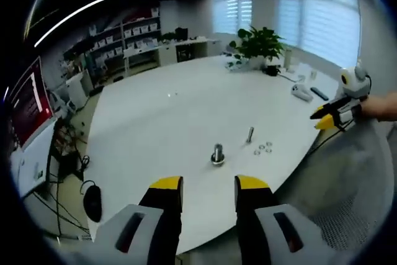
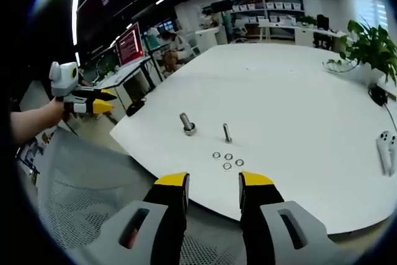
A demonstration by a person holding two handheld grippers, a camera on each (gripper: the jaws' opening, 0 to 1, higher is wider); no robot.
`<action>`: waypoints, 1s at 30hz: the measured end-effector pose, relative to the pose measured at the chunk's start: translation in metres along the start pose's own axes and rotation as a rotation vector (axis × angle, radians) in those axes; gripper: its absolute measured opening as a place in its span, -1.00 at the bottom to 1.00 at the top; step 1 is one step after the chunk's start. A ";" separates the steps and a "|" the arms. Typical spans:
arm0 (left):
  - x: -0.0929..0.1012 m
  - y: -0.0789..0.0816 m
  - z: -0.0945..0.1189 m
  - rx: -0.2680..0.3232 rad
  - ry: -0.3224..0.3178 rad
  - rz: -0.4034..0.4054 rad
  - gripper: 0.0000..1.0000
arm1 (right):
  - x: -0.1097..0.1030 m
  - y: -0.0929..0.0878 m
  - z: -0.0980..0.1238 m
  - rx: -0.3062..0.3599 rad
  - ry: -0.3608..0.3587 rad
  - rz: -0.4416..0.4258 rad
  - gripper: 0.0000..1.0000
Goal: Place the washer onto the threaded stud by aligning its center hole with the stud, sliding it down to the base, and recovering from edge contact or off-axis alignment until the washer reaches the visible bottom stop.
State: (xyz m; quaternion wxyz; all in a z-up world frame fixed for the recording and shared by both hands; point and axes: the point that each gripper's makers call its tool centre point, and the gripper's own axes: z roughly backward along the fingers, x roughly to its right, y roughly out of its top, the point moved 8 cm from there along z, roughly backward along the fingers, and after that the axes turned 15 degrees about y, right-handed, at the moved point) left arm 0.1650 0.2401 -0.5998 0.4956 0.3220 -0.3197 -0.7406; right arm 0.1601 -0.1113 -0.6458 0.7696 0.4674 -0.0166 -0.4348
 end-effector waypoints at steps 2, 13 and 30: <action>0.001 -0.001 0.003 0.006 -0.001 0.014 -0.38 | 0.001 -0.001 0.000 -0.005 -0.008 0.000 -0.31; 0.005 -0.010 0.006 0.060 -0.040 0.095 -0.38 | 0.004 -0.005 0.001 -0.048 -0.043 0.001 -0.29; 0.023 -0.009 0.007 0.136 -0.098 0.004 -0.39 | 0.004 -0.011 -0.002 -0.125 -0.051 0.037 -0.27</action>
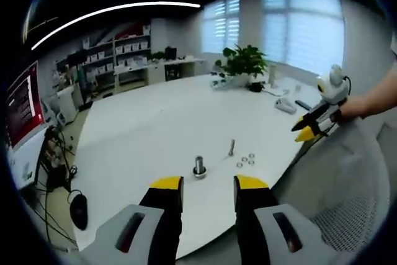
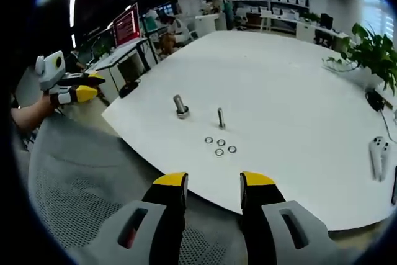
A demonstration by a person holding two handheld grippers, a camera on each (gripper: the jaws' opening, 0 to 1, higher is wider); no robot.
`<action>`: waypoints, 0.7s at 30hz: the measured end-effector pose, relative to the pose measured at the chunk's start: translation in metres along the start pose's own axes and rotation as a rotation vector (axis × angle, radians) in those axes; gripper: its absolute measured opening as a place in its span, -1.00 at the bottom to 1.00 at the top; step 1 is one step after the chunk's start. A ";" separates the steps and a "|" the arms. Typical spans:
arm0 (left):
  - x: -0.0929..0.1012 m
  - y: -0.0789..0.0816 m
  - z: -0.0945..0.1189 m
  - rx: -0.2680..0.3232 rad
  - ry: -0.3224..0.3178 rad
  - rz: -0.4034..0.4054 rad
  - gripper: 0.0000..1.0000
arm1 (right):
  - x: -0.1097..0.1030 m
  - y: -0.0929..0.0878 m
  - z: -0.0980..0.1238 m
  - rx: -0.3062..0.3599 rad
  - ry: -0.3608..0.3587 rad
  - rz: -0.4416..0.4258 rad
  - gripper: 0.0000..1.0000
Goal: Place the washer onto the threaded stud by aligning its center hole with the stud, sliding it down to the base, and recovering from edge contact or off-axis alignment until the washer reaches the visible bottom stop.
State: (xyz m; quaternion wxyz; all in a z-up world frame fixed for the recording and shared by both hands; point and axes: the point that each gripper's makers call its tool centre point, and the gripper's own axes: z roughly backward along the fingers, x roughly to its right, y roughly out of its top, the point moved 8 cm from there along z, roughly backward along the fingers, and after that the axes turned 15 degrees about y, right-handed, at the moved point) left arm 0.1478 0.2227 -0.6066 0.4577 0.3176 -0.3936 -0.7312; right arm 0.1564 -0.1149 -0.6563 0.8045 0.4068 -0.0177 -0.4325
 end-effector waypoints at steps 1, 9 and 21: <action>0.001 -0.001 0.000 -0.002 -0.004 -0.001 -0.39 | -0.001 0.000 0.000 -0.001 0.000 0.003 -0.27; 0.003 -0.002 -0.001 -0.007 -0.035 0.017 -0.38 | 0.001 -0.001 0.001 -0.011 -0.023 0.008 -0.27; -0.001 -0.006 -0.003 -0.028 -0.046 0.072 -0.39 | 0.003 -0.001 0.002 -0.029 -0.051 0.016 -0.27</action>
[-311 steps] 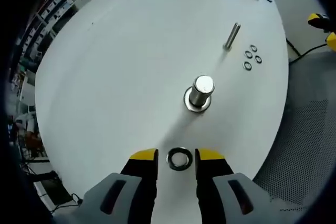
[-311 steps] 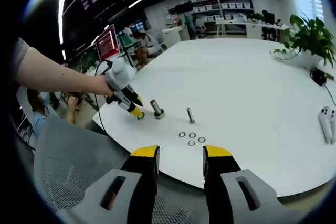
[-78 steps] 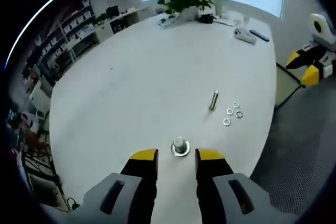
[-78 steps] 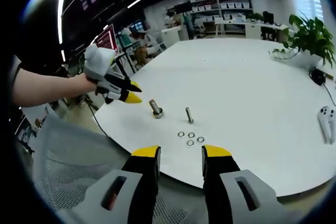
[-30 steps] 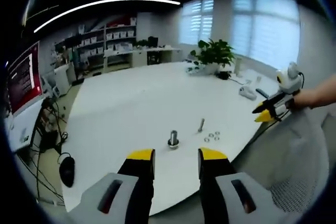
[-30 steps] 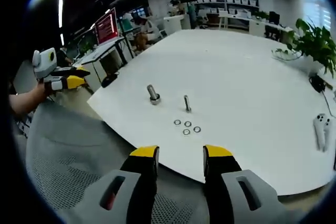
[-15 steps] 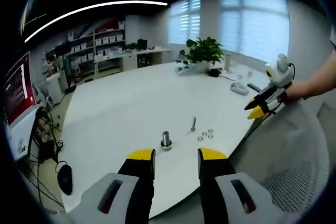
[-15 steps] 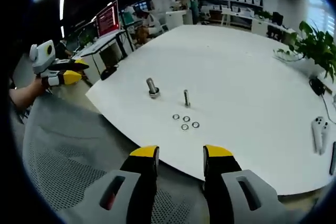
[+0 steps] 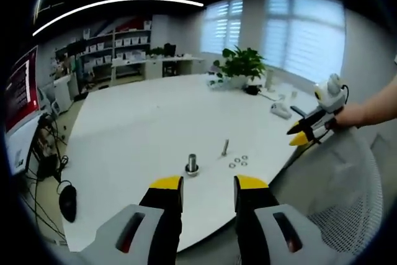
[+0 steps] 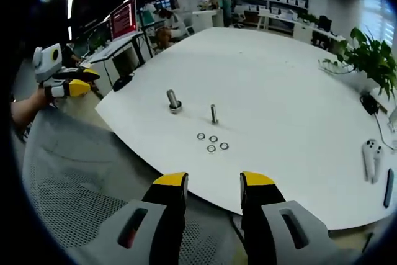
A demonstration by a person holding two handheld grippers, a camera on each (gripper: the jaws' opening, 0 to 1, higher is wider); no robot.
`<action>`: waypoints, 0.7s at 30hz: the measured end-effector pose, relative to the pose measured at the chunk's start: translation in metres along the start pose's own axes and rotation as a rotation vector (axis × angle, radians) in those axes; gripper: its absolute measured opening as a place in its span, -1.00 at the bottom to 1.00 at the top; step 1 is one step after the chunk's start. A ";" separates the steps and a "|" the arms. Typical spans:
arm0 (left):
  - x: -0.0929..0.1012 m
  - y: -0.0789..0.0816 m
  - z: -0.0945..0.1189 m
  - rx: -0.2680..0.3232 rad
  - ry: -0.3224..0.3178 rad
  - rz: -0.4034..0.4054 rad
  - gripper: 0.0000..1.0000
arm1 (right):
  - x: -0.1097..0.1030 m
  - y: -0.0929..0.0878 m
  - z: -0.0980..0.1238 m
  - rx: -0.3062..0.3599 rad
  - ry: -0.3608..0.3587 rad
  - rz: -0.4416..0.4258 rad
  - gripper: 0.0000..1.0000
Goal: Place the washer onto the threaded stud by aligning its center hole with the stud, sliding it down to the base, and recovering from edge contact or off-axis alignment until the washer reaches the visible bottom stop.
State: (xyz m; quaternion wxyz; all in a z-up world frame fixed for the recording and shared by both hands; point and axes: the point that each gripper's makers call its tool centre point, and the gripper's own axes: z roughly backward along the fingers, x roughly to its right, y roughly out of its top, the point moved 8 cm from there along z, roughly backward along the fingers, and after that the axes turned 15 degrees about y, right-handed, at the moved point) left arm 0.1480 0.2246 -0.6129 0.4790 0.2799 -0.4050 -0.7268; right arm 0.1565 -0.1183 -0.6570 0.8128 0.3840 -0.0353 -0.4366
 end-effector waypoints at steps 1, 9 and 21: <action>0.000 0.000 0.000 -0.002 0.000 -0.002 -0.39 | 0.000 0.000 0.000 -0.001 0.001 0.001 -0.27; 0.001 0.000 0.000 0.000 -0.009 -0.018 -0.39 | -0.004 0.003 -0.003 -0.006 0.021 -0.002 -0.23; -0.001 -0.001 0.000 0.001 -0.008 -0.011 -0.39 | -0.012 0.016 -0.011 -0.101 0.065 0.036 -0.22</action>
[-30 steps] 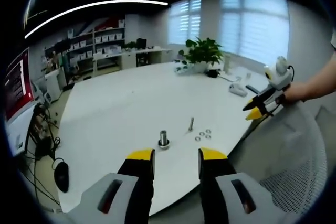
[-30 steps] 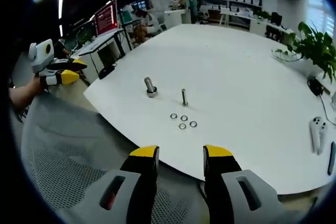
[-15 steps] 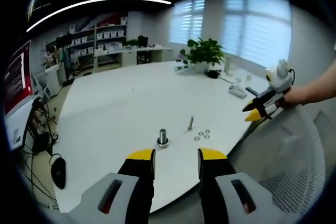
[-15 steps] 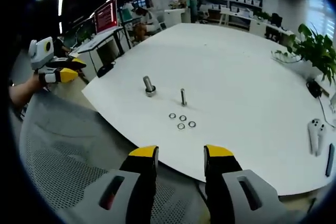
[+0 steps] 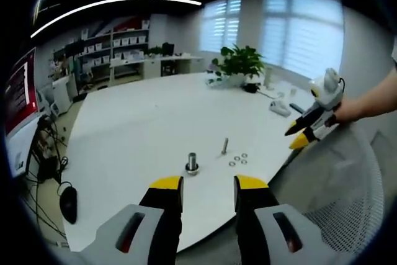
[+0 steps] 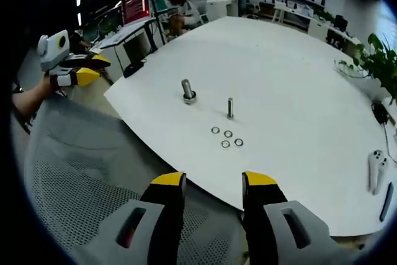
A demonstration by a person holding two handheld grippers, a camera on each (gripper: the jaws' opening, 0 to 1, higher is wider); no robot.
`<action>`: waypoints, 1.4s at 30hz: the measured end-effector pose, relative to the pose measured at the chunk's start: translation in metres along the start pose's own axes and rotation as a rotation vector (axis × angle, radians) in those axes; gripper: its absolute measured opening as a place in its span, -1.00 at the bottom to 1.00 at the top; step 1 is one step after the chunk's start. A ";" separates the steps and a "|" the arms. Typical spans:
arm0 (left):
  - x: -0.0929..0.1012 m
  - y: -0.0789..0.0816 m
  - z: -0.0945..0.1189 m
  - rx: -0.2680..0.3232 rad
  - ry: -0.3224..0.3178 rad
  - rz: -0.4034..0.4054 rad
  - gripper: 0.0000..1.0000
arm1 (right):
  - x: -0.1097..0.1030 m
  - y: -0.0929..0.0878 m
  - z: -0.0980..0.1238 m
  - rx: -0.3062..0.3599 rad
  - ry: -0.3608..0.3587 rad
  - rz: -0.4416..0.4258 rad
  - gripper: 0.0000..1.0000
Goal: Place the washer onto the threaded stud by aligning its center hole with the stud, sliding it down to the base, and recovering from edge contact or off-axis alignment until the washer reaches the visible bottom stop.
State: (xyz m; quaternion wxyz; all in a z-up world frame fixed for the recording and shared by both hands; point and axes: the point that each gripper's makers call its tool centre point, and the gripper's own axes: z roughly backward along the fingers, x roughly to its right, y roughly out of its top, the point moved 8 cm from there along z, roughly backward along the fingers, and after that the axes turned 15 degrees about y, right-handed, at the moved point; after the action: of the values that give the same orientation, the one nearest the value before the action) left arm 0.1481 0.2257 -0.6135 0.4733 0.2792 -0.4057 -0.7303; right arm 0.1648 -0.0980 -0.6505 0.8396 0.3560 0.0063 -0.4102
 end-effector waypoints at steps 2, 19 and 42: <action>0.001 0.000 0.000 0.002 0.002 -0.005 -0.39 | 0.003 0.012 -0.002 0.006 -0.003 0.008 -0.21; -0.001 -0.002 -0.001 -0.022 0.011 -0.007 -0.39 | 0.022 0.033 -0.073 -0.066 0.045 0.072 -0.23; 0.002 -0.006 -0.003 -0.049 -0.004 -0.040 -0.42 | 0.053 0.007 -0.128 -0.277 0.037 0.028 -0.42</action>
State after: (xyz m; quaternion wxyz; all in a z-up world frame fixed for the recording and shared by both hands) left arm 0.1475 0.2242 -0.6202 0.4643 0.2741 -0.3831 -0.7500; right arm 0.2407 -0.0546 -0.7576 0.8861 0.2442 0.0731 -0.3870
